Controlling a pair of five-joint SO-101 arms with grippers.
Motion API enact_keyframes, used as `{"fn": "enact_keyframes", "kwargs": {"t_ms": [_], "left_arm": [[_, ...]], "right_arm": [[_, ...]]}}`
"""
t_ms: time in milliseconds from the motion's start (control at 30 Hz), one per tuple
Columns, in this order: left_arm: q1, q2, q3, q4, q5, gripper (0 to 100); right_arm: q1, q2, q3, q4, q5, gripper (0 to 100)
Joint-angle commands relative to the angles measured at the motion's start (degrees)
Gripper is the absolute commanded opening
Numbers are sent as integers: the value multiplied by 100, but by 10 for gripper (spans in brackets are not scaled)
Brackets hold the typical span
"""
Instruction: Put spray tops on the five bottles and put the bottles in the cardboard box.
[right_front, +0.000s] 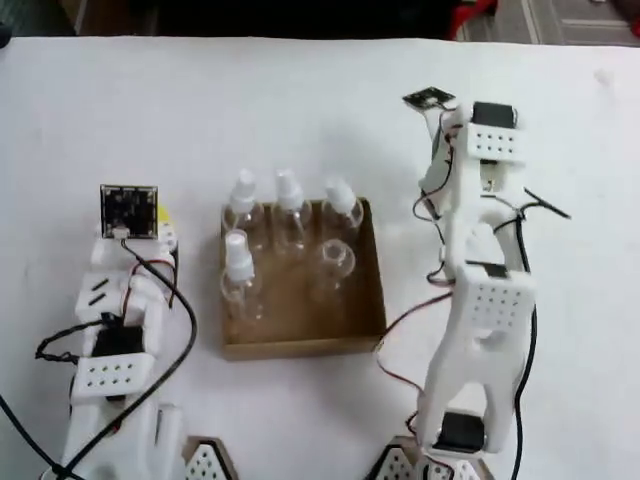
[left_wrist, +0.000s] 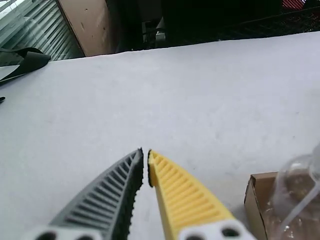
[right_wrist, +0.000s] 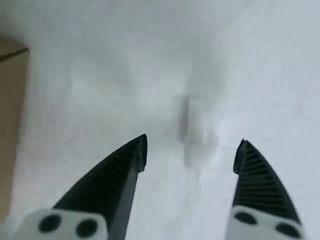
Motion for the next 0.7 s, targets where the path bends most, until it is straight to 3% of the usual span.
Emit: {"fn": "enact_keyframes", "kwargs": {"t_ms": [0,267,667], "left_arm": [[57,-31,-70,-158,-35,24],[57,-13,-70,-158,-35,24],[57,-13,-70,-158,-35,24]], "right_arm": [[92,725,-1284,171,88,248],[92,936,-1407,171,88,7],[541,163,-1371,189,62,15]]}}
